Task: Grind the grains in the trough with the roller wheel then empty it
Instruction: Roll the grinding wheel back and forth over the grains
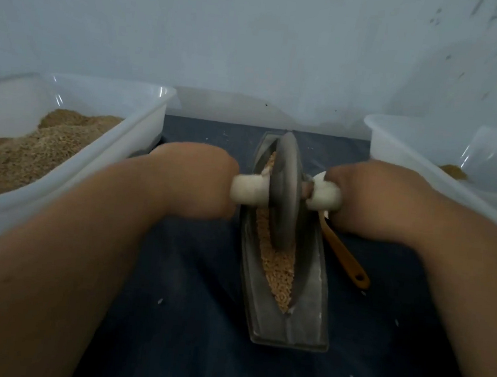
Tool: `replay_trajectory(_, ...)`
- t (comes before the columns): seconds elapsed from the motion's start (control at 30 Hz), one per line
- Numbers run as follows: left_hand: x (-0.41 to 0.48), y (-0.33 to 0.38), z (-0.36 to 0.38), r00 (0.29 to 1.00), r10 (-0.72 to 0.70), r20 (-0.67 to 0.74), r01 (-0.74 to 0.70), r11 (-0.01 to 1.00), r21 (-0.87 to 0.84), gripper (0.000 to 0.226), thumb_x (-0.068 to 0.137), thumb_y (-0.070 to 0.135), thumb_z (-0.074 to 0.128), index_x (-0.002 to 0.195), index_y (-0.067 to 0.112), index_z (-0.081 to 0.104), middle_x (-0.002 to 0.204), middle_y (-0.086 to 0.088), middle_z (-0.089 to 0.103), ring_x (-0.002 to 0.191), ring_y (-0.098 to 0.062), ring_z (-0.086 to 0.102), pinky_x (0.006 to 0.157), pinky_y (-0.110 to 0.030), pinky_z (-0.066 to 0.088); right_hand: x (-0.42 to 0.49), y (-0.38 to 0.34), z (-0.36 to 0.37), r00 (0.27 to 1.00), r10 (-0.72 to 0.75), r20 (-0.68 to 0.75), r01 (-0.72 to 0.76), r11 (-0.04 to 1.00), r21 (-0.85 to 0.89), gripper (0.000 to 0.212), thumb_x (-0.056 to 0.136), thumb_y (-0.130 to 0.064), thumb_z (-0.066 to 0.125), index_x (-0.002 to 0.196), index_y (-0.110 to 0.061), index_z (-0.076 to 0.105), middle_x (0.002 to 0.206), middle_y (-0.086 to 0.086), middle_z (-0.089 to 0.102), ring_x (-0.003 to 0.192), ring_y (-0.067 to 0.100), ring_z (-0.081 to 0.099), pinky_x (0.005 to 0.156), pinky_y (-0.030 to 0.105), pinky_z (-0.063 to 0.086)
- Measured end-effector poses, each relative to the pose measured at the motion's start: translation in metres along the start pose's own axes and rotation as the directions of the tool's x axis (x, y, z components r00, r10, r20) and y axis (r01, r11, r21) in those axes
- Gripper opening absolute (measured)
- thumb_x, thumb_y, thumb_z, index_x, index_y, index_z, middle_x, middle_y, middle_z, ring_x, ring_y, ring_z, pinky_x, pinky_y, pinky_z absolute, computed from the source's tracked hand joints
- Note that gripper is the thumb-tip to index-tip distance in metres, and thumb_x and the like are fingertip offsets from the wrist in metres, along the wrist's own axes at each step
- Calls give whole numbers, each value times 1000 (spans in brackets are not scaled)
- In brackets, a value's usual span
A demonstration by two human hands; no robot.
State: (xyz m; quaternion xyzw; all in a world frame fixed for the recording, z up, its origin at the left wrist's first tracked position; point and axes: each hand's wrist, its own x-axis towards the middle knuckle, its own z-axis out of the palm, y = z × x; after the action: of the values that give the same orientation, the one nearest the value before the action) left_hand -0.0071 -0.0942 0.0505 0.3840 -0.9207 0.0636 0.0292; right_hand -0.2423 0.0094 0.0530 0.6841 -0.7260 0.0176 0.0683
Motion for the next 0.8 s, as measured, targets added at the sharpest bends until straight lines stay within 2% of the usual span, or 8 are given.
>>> replay_trajectory(0.1,-17,0,-5,993,74,94,-75,997,8,37,50,66,51,63,31,57,58,11,60,49,-1,56,45,-19,40,-30,-4,-22,966,-59,250,38,995,88,17,67,-35,69,77,-40,56,69,-14,62,62,1,58,54,20,46)
replay_trajectory(0.2,-18,3,-3,985,66,162,-87,988,127,34,53,62,58,60,29,55,51,8,56,44,-5,52,45,-17,35,-48,-8,-30,952,-73,298,54,996,72,31,61,-38,69,79,-55,51,75,-38,55,68,-7,56,53,19,45)
replay_trajectory(0.3,-18,-1,-11,978,114,173,-99,990,-97,32,50,59,56,75,39,60,61,22,63,55,5,59,45,-20,45,-42,-9,-25,978,-42,204,38,999,24,15,64,-37,68,67,-37,54,60,-12,58,56,2,55,50,21,42)
replay_trajectory(0.37,-13,-2,-9,987,100,130,-84,989,-125,25,57,53,63,68,32,59,62,13,63,55,-2,59,48,-25,45,-29,-7,-13,991,-22,135,21,1000,3,18,68,-35,68,67,-35,49,61,-10,55,57,2,53,49,24,40)
replay_trajectory(0.47,7,2,9,992,-30,-124,33,999,23,22,69,50,62,77,32,53,66,10,52,61,-10,50,55,-27,41,-3,-2,12,991,42,-123,-47,998,-42,19,73,-32,64,75,-34,45,67,-9,52,59,10,51,53,28,43)
replay_trajectory(0.6,29,5,25,916,-130,-380,166,984,62,16,78,39,59,78,31,45,71,9,48,63,-18,44,53,-27,27,26,2,35,893,40,-448,-133,975,-178,23,74,-16,61,76,-24,40,62,-5,39,51,23,38,49,27,18)
replay_trajectory(0.7,32,6,28,891,-96,-443,162,980,113,24,79,37,61,74,29,39,67,9,37,62,-19,41,55,-30,25,32,6,42,880,50,-471,-137,979,-153,16,74,-16,60,78,-23,47,64,-2,47,53,25,45,51,28,26)
replay_trajectory(0.8,28,7,25,915,-115,-386,166,981,102,30,79,39,59,68,28,33,64,9,37,56,-14,38,50,-26,22,27,6,39,906,51,-421,-114,985,-126,15,76,-20,59,79,-27,46,66,-3,49,56,22,49,50,27,31)
